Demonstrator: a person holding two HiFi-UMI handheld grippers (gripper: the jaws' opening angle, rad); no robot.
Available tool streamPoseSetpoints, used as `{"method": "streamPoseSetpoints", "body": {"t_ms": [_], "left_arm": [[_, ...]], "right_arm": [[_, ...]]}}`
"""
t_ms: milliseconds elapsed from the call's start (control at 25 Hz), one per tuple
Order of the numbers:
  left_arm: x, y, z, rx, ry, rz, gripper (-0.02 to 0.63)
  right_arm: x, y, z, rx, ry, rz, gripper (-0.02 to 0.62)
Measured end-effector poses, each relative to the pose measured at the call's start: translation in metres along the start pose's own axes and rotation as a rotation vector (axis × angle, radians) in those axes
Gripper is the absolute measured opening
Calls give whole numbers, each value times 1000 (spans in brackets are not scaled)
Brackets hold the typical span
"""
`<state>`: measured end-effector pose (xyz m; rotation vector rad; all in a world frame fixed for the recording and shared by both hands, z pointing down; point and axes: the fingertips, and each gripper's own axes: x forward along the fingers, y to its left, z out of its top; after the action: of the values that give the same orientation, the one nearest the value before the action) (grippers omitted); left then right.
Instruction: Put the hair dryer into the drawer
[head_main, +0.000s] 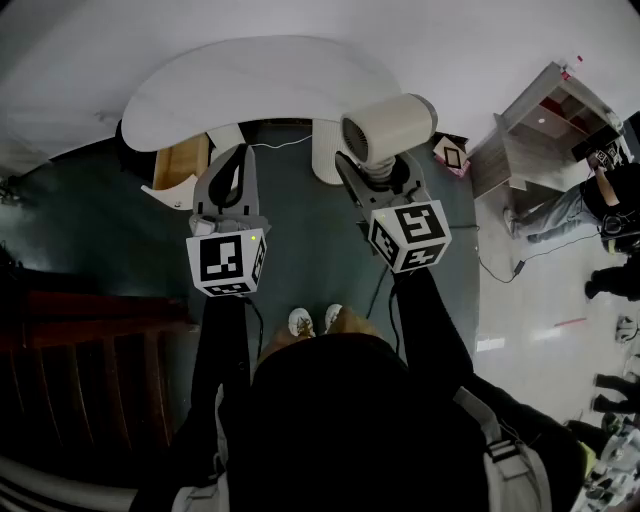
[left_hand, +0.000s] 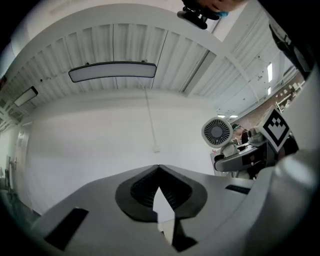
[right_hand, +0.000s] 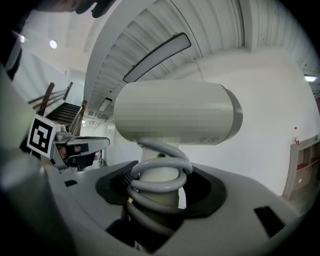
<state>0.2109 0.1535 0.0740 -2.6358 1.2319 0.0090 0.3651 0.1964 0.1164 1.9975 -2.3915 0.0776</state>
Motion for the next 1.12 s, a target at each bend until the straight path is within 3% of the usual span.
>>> {"method": "streamPoseSetpoints", "body": {"t_ms": [1120], "left_arm": [[0, -19, -3, -2, 27, 28, 14]], "right_arm": [[-8, -21, 11, -3, -59, 5, 287]]}}
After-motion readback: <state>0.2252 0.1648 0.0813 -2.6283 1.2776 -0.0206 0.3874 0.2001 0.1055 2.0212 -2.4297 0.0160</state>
